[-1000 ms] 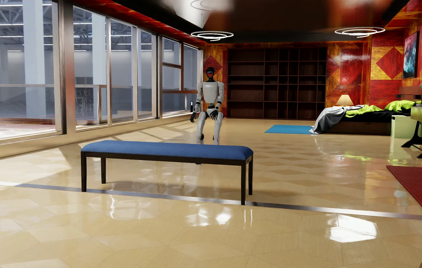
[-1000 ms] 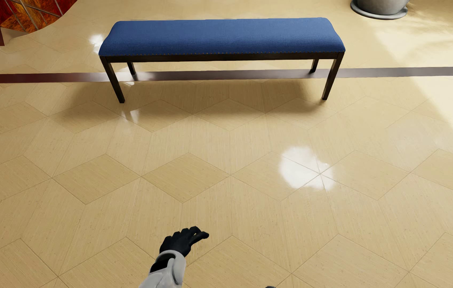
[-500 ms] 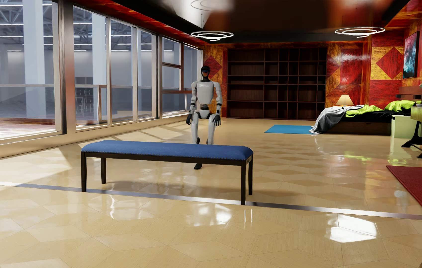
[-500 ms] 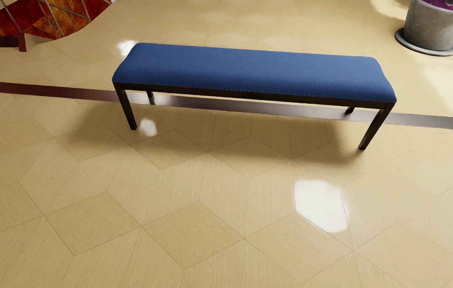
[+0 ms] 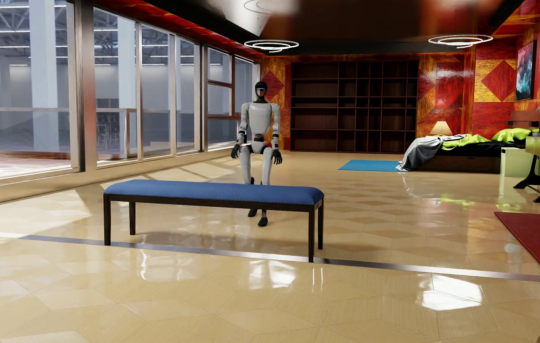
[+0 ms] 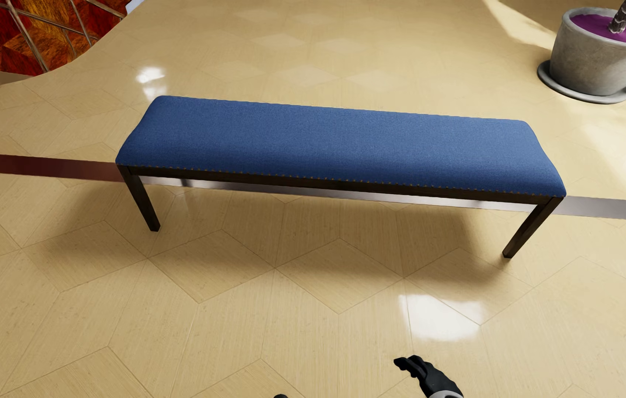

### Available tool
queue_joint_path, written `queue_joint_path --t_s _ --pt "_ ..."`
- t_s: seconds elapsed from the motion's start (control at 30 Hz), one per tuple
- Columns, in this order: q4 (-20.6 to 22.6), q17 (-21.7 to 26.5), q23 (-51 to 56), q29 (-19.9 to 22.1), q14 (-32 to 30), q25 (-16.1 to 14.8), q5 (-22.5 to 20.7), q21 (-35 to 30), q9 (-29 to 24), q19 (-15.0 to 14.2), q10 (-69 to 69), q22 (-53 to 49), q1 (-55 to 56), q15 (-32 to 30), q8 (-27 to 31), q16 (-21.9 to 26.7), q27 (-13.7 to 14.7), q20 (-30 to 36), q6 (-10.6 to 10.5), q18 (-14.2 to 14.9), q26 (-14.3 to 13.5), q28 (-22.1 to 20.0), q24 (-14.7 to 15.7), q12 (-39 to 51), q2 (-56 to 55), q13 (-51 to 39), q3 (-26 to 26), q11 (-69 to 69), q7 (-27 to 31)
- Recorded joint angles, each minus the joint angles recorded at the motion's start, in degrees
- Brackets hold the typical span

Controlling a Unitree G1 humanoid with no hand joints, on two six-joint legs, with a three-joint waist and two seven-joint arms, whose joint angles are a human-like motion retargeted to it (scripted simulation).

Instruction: Approach the bench

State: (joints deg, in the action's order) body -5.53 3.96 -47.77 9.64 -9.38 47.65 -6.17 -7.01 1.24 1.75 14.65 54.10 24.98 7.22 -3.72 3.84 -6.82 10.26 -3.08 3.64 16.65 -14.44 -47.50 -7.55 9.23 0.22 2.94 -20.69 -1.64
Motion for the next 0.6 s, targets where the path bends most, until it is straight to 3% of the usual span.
queue_joint_path --t_s 0.07,0.17,0.23,0.3,0.4,0.47,0.57,0.6 --pt "0.89 0.33 -1.59 -3.84 2.8 0.5 2.82 -0.81 0.37 -1.05 0.26 2.06 -2.43 -8.12 0.74 -1.41 -0.94 -0.19 1.88 -0.43 1.03 1.28 -0.75 1.15 -3.87 2.2 -0.03 -8.94 -2.7" --pt "2.26 5.11 0.34 -9.69 7.6 3.64 12.36 -5.51 -0.29 -8.1 4.37 1.58 -3.03 -17.55 -5.83 -0.87 2.79 2.54 4.37 -2.59 -4.86 5.66 -1.68 4.42 -15.88 4.28 -0.4 -32.11 -6.69" --pt "3.88 5.9 2.34 -7.49 10.02 2.91 17.89 -4.0 -0.79 -8.4 5.58 1.91 -4.44 -14.03 -8.23 1.2 1.29 5.17 6.23 -3.67 -9.04 8.47 -3.22 8.0 -23.52 6.11 -1.28 -43.64 -8.71" --pt "4.91 4.8 3.75 -4.35 12.08 0.23 19.35 -0.22 -1.0 -11.16 6.47 2.69 -6.13 -11.29 -8.91 2.95 -1.13 6.99 7.4 -4.16 -9.39 9.09 -5.26 12.59 -28.73 8.08 -1.88 -46.34 -9.72" --pt "5.19 3.96 5.58 -3.97 14.52 -1.02 24.21 1.57 -0.87 -10.84 7.19 2.57 -8.46 -5.66 -15.11 4.31 -1.08 5.42 8.01 -4.55 -7.58 6.91 -4.94 18.11 -30.05 9.93 -2.67 -35.61 -9.97" --pt "5.04 3.79 5.77 -4.94 15.43 -0.44 24.59 1.37 -0.61 -11.04 6.4 0.86 -10.36 -2.86 -17.28 5.02 -0.84 3.77 7.86 -4.59 -7.91 5.39 -3.23 20.06 -28.72 9.82 -3.03 -22.35 -10.04" --pt "4.15 2.62 4.63 -5.08 15.87 0.44 25.74 1.05 0.13 -11.72 3.9 -2.35 -12.92 -6.1 -24.11 6.4 -0.91 3.88 7.28 -4.22 -9.45 3.9 -1.5 20.62 -24.71 8.11 -2.67 -1.65 -11.04" --pt "3.78 2.21 4.2 -5.23 15.84 1.09 26.55 0.48 0.42 -9.64 2.86 -3.08 -13.66 -8.07 -28.86 6.82 -0.77 4.19 7.1 -3.97 -9.75 3.7 -0.96 20.17 -23.34 7.3 -2.37 3.69 -11.67"
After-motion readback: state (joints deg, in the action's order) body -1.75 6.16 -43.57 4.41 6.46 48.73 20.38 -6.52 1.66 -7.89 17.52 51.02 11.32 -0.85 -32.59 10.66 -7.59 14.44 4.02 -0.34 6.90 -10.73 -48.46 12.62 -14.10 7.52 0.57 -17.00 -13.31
